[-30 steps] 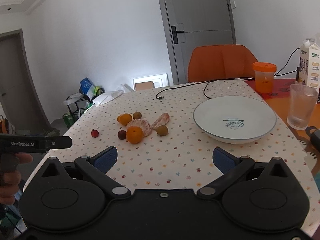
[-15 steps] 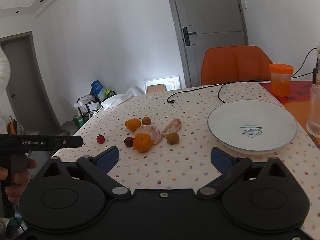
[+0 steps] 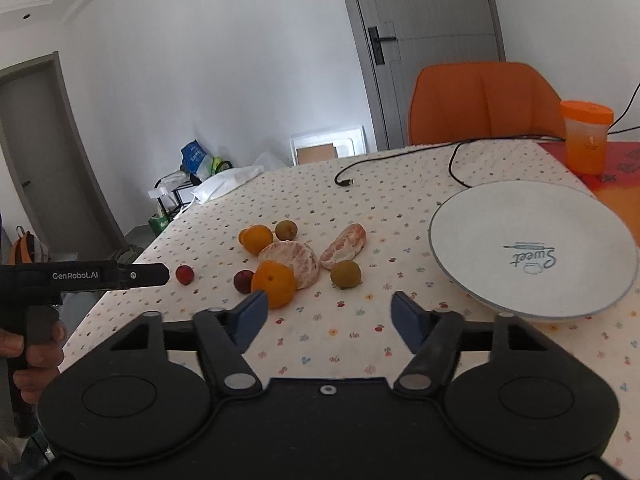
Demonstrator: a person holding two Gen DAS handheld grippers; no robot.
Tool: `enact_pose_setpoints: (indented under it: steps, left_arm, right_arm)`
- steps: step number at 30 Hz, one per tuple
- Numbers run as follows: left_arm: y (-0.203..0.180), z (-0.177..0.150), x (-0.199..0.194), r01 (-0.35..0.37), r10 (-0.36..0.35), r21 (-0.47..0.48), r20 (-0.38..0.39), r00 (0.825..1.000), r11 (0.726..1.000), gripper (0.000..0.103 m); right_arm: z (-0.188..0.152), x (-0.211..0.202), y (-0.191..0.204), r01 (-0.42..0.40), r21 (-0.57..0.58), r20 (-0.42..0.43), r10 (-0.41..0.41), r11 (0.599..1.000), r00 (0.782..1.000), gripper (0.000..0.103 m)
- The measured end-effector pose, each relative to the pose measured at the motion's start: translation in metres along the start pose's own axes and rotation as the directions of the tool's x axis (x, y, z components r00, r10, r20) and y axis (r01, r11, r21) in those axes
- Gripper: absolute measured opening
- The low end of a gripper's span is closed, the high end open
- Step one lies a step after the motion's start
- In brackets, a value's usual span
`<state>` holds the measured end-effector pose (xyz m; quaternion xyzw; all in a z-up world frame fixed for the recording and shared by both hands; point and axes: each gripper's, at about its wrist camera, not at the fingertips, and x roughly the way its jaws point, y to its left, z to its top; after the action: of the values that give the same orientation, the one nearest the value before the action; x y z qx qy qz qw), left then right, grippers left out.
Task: Organize fruits
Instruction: 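Grasp the red apple with the left gripper while the right gripper grasps a kiwi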
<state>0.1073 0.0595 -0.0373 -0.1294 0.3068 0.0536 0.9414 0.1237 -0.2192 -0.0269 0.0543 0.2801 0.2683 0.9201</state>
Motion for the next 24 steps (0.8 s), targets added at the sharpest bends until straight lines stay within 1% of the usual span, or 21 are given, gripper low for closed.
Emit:
enact_pose_setpoints:
  steps: [2, 4, 11, 13, 15, 17, 19, 21, 22, 24]
  left_arm:
    - [0.003, 0.003, 0.009, -0.014, 0.014, -0.009, -0.005, 1.0, 1.0, 0.066]
    - [0.006, 0.005, 0.016, -0.031, 0.031, -0.02, -0.007, 1.0, 0.999, 0.065]
    - [0.016, 0.013, 0.041, -0.076, 0.075, -0.043, -0.023, 0.997, 0.996, 0.054]
    - [0.019, 0.014, 0.049, -0.083, 0.081, -0.056, -0.034, 0.996, 0.995, 0.049]
    - [0.021, 0.015, 0.054, -0.091, 0.089, -0.067, -0.037, 0.995, 0.994, 0.045]
    - [0.024, 0.015, 0.059, -0.103, 0.1, -0.074, -0.039, 0.994, 0.992, 0.043]
    - [0.024, 0.015, 0.065, -0.13, 0.127, -0.074, -0.042, 0.991, 0.989, 0.04]
    - [0.022, 0.015, 0.068, -0.144, 0.143, -0.056, -0.029, 0.989, 0.988, 0.038]
    - [0.021, 0.016, 0.069, -0.147, 0.146, -0.052, -0.027, 0.989, 0.988, 0.037]
    - [0.022, 0.016, 0.07, -0.155, 0.154, -0.047, -0.023, 0.988, 0.987, 0.028]
  right_arm:
    - [0.003, 0.009, -0.002, -0.006, 0.0, -0.009, 0.006, 1.0, 1.0, 0.061]
    - [0.005, 0.018, -0.003, -0.01, -0.002, -0.019, 0.009, 1.0, 1.0, 0.057]
    - [0.012, 0.048, -0.012, -0.013, 0.008, -0.058, 0.013, 1.0, 0.998, 0.053]
    - [0.014, 0.057, -0.016, -0.007, 0.014, -0.072, 0.008, 1.0, 0.997, 0.047]
    - [0.016, 0.067, -0.019, -0.005, 0.02, -0.089, 0.007, 1.0, 0.996, 0.043]
    - [0.017, 0.074, -0.021, -0.006, 0.028, -0.102, 0.009, 1.0, 0.995, 0.043]
    - [0.017, 0.081, -0.022, -0.006, 0.028, -0.11, 0.009, 1.0, 0.994, 0.043]
    - [0.018, 0.087, -0.023, 0.005, 0.025, -0.118, -0.002, 1.0, 0.993, 0.043]
    - [0.019, 0.09, -0.024, 0.012, 0.027, -0.123, -0.009, 1.0, 0.992, 0.04]
    - [0.019, 0.096, -0.024, 0.014, 0.026, -0.129, -0.01, 1.0, 0.992, 0.039]
